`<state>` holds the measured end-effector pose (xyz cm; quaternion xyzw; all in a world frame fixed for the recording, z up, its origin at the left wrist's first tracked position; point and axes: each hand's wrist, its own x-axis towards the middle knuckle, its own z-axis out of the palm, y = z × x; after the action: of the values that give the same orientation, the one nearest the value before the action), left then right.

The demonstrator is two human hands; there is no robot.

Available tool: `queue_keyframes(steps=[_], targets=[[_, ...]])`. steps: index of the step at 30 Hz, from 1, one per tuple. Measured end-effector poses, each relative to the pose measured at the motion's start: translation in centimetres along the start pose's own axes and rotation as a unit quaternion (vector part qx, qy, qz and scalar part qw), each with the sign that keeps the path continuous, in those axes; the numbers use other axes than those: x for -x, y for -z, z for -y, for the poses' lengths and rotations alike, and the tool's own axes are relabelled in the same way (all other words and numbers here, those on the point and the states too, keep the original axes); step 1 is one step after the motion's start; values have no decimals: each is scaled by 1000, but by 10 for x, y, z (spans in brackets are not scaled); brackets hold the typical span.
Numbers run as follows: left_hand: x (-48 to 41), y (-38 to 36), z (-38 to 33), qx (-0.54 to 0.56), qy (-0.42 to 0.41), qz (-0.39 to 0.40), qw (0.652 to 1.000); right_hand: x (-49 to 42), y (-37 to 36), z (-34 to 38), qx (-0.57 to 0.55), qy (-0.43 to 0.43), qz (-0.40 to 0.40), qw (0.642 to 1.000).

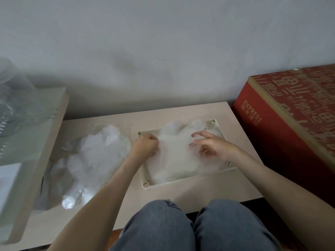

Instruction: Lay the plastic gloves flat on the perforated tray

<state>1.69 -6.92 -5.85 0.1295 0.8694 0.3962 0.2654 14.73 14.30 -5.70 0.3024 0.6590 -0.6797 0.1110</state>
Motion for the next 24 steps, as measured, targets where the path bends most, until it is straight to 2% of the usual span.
queue_keyframes(steps=[4, 8, 11, 13, 15, 18, 24], targets=[[-5, 3, -11, 78, 46, 44, 995, 0, -2, 2, 9, 18, 37, 999], [-6, 5, -22, 2, 90, 94, 992, 1, -2, 4, 7, 56, 80, 995], [-6, 4, -28, 55, 94, 167, 980, 4, -1, 6, -7, 79, 97, 992], [-6, 3, -31, 100, 42, 185, 977, 5, -2, 8, -32, 90, 95, 991], [-4, 2, -33, 138, -20, 171, 975, 7, -2, 9, -62, 99, 93, 989], [2, 1, -38, 128, -94, 139, 977, 6, -2, 10, -101, 107, 100, 984], [21, 7, -59, 130, -206, 115, 963, 4, -6, 14, -279, 84, 112, 950]])
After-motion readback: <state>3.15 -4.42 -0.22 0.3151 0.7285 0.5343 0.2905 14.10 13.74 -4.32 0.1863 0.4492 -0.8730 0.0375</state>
